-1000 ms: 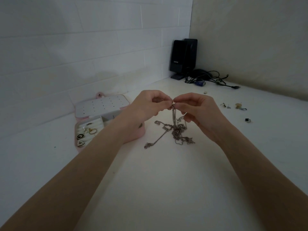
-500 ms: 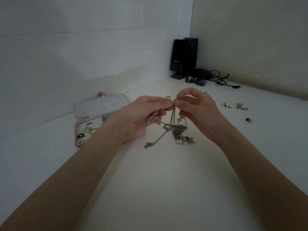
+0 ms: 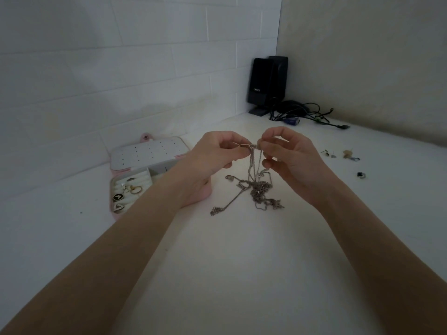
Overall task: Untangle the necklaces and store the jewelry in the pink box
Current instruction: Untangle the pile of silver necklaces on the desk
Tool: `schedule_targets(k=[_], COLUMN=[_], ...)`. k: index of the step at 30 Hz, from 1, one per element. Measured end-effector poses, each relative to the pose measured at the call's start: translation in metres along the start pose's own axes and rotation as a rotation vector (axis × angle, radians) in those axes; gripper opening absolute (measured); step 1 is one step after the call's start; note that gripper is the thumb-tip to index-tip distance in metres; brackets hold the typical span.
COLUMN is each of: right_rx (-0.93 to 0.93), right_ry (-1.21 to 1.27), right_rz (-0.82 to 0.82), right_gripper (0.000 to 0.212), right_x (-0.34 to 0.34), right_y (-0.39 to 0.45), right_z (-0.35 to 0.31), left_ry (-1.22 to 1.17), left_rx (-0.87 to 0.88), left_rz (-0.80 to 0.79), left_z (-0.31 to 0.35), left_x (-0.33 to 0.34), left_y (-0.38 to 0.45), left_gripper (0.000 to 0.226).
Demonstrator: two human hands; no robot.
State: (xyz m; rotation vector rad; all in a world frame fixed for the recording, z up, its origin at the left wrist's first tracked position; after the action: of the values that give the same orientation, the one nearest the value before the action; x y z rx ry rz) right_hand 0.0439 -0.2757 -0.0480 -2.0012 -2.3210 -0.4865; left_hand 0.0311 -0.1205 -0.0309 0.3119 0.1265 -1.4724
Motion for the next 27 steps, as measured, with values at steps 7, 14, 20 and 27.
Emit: schedule_targets(k=[7,14,20,27], right_rx=[-0.096,-0.311,-0.330,-0.222], right_ry=[-0.172,-0.546,-0.625,-0.505], right_rz=[0.089,0.057,0.094,0.058], right_gripper=[0.014,0.011,0.008,0.005], right_x=[-0.004,0.005,0.006,0.008], right_y=[0.003,0.000,0.000,-0.001], right_z=[0.003,0.003,0.007,0.011], left_ry=[0.048,0.080,0.090,0.023], left_rx=[0.010,0.003,0.000,-0.021], left_rz=[-0.031,0.050,0.048,0.039], left_z=[0.001,0.000,-0.001,-0.005], left_x=[-0.001,-0.001,0.000,0.000], left_y=[-0.001,-0.001,-0.001,-0.001], left_gripper=[0.007,0.005,0.006,0.009])
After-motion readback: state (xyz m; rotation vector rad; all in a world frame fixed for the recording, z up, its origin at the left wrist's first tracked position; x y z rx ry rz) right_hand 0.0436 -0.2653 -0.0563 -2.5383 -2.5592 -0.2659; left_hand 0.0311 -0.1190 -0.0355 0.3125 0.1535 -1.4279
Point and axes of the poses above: each hand's wrist, its own y-axis towards the middle knuckle, its own x-axis out of the palm, z = x × y, the point moved 1 cm from there along y, towards the middle knuckle, and after that the axes turned 9 degrees about z, right-handed, at the moved point
